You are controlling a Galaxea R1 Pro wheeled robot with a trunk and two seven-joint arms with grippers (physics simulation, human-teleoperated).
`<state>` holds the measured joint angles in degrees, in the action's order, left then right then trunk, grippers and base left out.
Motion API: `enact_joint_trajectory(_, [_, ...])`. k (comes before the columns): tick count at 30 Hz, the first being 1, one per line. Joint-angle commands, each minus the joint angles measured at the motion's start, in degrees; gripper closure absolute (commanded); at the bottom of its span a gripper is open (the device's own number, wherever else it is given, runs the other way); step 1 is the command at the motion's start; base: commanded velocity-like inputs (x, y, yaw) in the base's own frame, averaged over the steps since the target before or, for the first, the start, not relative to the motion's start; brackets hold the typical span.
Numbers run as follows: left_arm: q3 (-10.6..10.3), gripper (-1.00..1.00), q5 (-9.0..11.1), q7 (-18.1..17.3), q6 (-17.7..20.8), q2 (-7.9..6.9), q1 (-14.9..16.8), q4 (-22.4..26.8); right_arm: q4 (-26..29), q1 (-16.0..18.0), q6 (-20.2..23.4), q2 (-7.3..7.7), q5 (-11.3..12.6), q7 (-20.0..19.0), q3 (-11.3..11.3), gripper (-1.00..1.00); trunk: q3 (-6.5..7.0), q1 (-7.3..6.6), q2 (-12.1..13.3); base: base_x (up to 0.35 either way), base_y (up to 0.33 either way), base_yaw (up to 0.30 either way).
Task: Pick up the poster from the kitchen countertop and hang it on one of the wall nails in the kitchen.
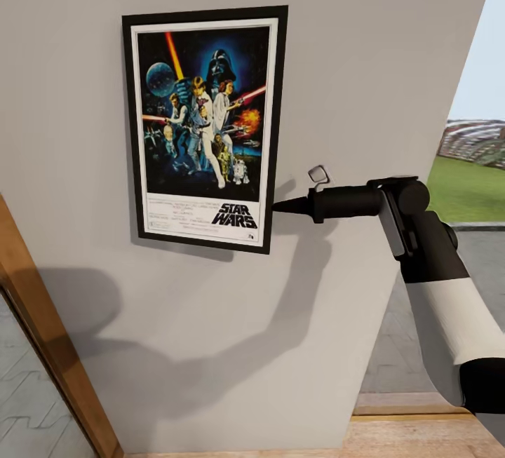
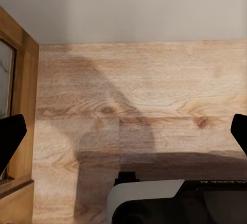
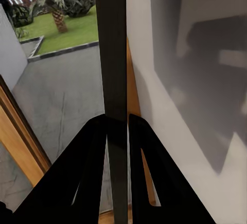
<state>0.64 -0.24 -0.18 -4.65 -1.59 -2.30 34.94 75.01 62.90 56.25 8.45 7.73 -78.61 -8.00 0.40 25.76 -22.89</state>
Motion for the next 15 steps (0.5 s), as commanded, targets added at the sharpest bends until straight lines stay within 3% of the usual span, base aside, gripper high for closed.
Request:
enact_joint_trajectory(1, [0.1,-1.00,0.0,0.0,-0.1,0.01,0.0,0.1,0.0,0.0,0.6,0.06,0.4,-0.1,-0.1,1.00,-0.01,0.02,0.0,0.000,0.000,0.000])
enact_joint_trajectory(15, [0.1,-1.00,0.0,0.0,-0.1,0.00,-0.1,0.1,0.0,-0.1,-1.9,0.30,0.4,-0.1,-0.1,1.00,-0.01,0.02,0.0,0.000,0.000,0.000])
